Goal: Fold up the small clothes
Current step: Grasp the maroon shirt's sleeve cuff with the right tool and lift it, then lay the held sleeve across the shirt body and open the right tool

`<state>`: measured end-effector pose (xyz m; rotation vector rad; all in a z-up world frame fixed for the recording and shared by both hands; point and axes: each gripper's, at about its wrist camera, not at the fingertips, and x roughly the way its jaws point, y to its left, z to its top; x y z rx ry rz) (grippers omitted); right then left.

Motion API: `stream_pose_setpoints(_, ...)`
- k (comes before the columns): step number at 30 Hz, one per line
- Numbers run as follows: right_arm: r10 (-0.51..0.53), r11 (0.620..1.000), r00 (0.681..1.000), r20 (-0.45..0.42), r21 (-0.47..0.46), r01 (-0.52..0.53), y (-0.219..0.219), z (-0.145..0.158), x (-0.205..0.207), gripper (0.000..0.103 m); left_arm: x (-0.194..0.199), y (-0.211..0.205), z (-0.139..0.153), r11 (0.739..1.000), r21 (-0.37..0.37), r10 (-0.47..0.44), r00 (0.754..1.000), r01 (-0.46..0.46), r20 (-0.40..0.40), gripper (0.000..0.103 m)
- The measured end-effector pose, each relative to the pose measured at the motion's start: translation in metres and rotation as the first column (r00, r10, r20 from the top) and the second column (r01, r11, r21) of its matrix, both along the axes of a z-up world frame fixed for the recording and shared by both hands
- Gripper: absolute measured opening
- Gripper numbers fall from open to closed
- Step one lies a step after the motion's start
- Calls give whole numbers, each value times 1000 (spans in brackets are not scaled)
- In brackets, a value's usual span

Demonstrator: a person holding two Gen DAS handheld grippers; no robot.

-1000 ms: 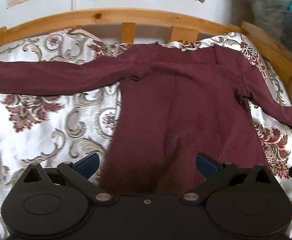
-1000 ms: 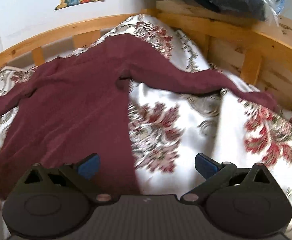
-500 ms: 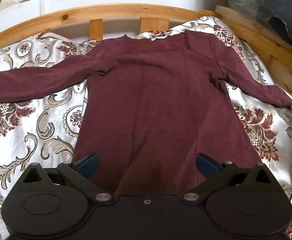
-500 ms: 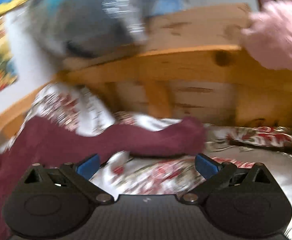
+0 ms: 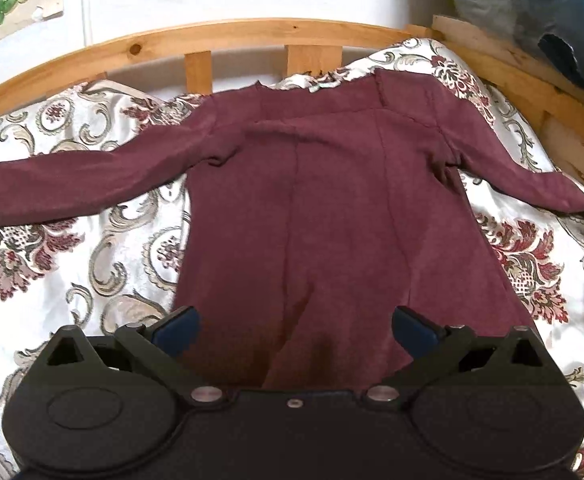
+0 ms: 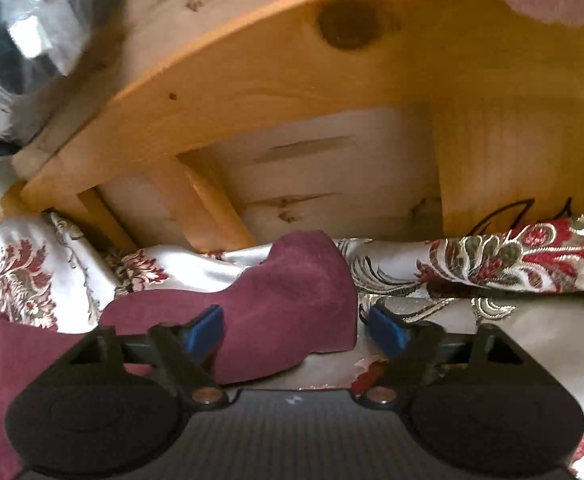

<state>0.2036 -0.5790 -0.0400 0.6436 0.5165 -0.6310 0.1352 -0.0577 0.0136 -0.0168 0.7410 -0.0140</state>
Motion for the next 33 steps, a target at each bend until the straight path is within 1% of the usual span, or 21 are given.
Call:
stream_pose_setpoints(1, -12, 1000, 1000, 7, 0, 12, 1, 0, -2, 62, -1, 2, 1, 1000, 0, 4, 1000, -4, 3, 102)
stream_pose_setpoints(3, -29, 1000, 999, 21, 0, 29, 2, -1, -2, 35, -3, 7, 2, 1000, -1, 14, 1000, -14, 6, 102)
stream_pose_setpoints(4, -36, 999, 999, 30, -5, 36, 3, -1, -1, 28, -3, 9, 3, 1000, -2, 17, 1000, -17, 7, 102)
stream_pose_setpoints(5, -36, 999, 998, 43, -17, 37, 3, 0, -2, 17, -4, 11, 4, 1000, -4, 22, 1000, -22, 9, 102)
stream_pose_setpoints(6, -33, 999, 998, 55, -37, 35, 5, 2, -3, 12, -6, 13, 5, 1000, -7, 25, 1000, -25, 13, 102)
stream_pose_setpoints(9, -6, 993, 994, 106, -120, 19, 20, 18, -6, 10, -9, 19, 9, 999, -15, 33, 999, -32, 31, 102)
stream_pose_setpoints(12, 67, 970, 983, 173, -241, -24, 47, 44, -6, 10, -12, 24, 12, 999, -23, 46, 998, -45, 46, 102)
stream_pose_setpoints(14, 145, 936, 967, 212, -345, -64, 73, 64, -2, 10, -14, 27, 15, 998, -29, 54, 997, -52, 55, 102)
stream_pose_setpoints(16, 247, 889, 936, 250, -442, -117, 104, 84, 3, 10, -16, 30, 17, 998, -33, 60, 996, -58, 65, 102)
stream_pose_setpoints(18, 370, 831, 886, 280, -525, -181, 140, 102, 8, 10, -18, 34, 20, 998, -31, 65, 995, -63, 78, 102)
stream_pose_setpoints(19, 426, 797, 859, 282, -566, -210, 158, 109, 10, 10, -19, 36, 21, 997, -30, 69, 994, -67, 84, 102)
stream_pose_setpoints(21, 557, 705, 789, 260, -651, -283, 200, 119, 16, 9, -21, 41, 25, 996, -37, 81, 992, -78, 101, 102)
stream_pose_setpoints(23, 677, 601, 705, 211, -711, -364, 243, 122, 19, 9, -23, 49, 29, 994, -59, 103, 988, -97, 119, 102)
stream_pose_setpoints(25, 774, 488, 618, 140, -753, -441, 286, 117, 21, 9, -24, 58, 32, 989, -87, 130, 983, -120, 130, 102)
stream_pose_setpoints(26, 806, 445, 582, 112, -763, -469, 304, 115, 18, 9, -25, 64, 34, 986, -105, 143, 981, -130, 134, 102)
stream_pose_setpoints(27, 839, 392, 539, 75, -770, -503, 323, 108, 19, 9, -26, 69, 35, 984, -118, 153, 979, -137, 137, 102)
stream_pose_setpoints(29, 883, 297, 469, 8, -782, -548, 356, 95, 15, 9, -27, 79, 37, 978, -139, 176, 974, -156, 143, 102)
stream_pose_setpoints(31, 913, 209, 403, -60, -781, -589, 383, 80, 11, 9, -29, 87, 38, 973, -148, 197, 969, -175, 150, 102)
stream_pose_setpoints(33, 927, 135, 353, -124, -770, -624, 405, 65, 10, 9, -29, 95, 39, 971, -148, 212, 965, -189, 155, 102)
